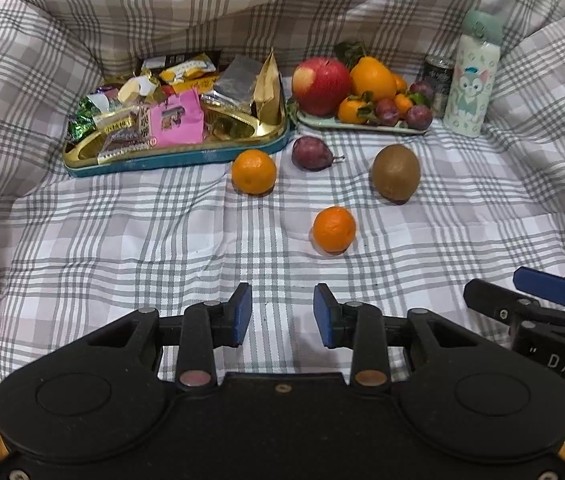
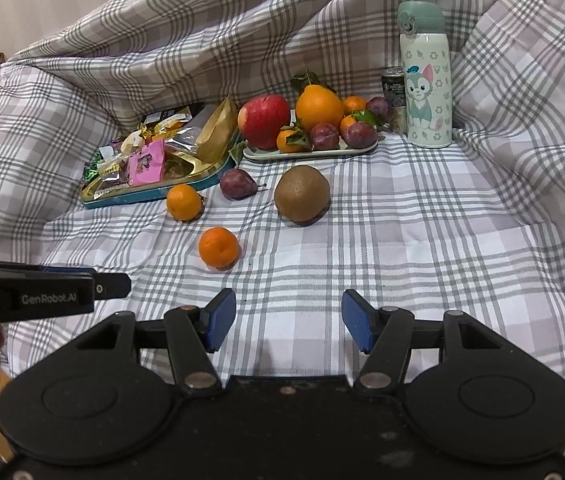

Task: Organize fruits
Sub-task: 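Move both grippers from the tray toward the remaining loose fruit, then grasp a tangerine with the left gripper while the right grasps a brown kiwi, then carry the tangerine and kiwi back over the gold tray with both grippers, then release the tangerine into the tray with the left gripper while the right releases the kiwi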

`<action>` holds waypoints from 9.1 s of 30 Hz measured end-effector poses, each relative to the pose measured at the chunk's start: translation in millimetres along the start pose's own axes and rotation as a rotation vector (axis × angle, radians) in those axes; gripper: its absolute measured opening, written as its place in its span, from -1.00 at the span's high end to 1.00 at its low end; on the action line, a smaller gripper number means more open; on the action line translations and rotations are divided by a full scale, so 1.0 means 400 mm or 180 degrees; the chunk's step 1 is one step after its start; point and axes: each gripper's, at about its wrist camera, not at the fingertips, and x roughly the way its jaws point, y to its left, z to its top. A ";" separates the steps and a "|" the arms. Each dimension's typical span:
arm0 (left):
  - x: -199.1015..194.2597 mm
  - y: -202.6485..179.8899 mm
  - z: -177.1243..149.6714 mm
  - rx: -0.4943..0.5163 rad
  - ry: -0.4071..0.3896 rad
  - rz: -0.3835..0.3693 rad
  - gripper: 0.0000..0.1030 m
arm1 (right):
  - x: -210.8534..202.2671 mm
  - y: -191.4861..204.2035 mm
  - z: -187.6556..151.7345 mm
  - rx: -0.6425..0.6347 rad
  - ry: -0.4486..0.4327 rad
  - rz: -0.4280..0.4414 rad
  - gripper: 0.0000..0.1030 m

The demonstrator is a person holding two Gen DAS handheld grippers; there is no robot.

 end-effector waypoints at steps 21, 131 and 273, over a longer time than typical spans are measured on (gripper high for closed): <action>0.175 0.092 0.090 -0.0121 0.0097 0.0155 0.16 | 0.202 0.020 0.087 -0.0084 0.0239 0.0040 -0.22; 0.185 0.124 0.097 -0.0049 -0.0116 -0.0071 0.00 | 0.335 -0.003 0.209 0.0272 -0.0060 -0.0273 -0.22; -0.262 0.059 -0.486 -0.0221 -0.0004 -0.0004 0.04 | -0.028 0.309 -0.228 -0.1204 0.0570 0.0742 -0.13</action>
